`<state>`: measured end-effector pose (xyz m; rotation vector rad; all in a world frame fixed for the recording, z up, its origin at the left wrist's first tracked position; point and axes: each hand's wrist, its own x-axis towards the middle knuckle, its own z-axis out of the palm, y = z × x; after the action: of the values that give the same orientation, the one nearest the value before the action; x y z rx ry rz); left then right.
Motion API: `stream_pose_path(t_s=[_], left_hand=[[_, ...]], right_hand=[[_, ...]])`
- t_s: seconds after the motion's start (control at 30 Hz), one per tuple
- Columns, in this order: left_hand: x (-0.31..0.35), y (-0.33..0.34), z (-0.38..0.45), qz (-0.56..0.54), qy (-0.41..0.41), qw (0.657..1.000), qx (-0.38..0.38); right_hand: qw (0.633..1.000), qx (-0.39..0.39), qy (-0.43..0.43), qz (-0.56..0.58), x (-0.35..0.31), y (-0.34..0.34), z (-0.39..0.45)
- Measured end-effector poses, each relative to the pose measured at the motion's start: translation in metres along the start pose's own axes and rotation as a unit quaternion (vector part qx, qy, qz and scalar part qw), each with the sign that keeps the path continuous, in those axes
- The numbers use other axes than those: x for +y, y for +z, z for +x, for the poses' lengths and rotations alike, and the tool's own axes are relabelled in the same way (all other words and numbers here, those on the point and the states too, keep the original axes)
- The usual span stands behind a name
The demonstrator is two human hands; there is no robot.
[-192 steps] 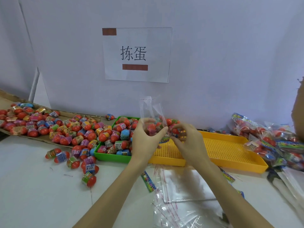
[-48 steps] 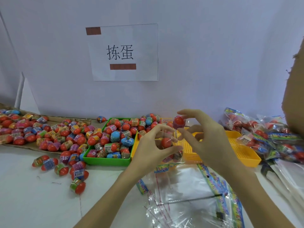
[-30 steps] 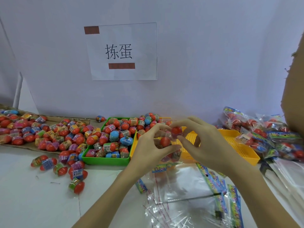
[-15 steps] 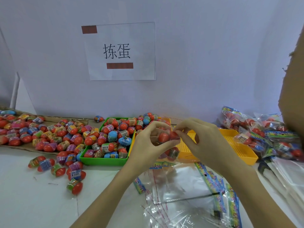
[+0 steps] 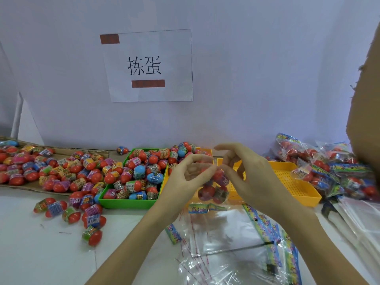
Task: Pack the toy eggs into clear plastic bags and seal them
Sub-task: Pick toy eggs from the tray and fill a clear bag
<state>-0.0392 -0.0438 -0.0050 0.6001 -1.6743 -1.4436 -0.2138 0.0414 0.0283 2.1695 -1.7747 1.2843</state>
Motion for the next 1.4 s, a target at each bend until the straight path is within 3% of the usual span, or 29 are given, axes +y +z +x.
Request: stream_pose_path(t_s=[0.17,0.37,0.63,0.83,1.0,1.4], left_hand=[[-0.006,-0.002,0.004,0.006,0.010,0.998,0.069],[-0.006,-0.002,0.004,-0.012,-0.027,0.998,0.055],[-0.004,0.002,0.001,-0.051,-0.020,0.997,0.052],[-0.004,-0.003,0.002,-0.069,-0.046,0.993,0.087],[-0.003,-0.002,0.004,-0.096,-0.068,0.990,0.071],[-0.004,-0.001,0.002,-0.070,-0.041,0.996,0.039]], right_hand=[[0.994,-0.061,-0.032,-0.083,-0.001,-0.002,-0.003],[0.997,-0.029,-0.019,-0.071,-0.002,-0.003,-0.001],[0.997,-0.045,-0.007,-0.064,0.006,0.004,-0.001],[0.995,-0.008,0.010,-0.104,0.009,-0.001,-0.002],[0.992,-0.018,0.004,-0.128,0.005,0.007,-0.004],[0.984,0.066,-0.007,-0.164,0.005,0.026,-0.008]])
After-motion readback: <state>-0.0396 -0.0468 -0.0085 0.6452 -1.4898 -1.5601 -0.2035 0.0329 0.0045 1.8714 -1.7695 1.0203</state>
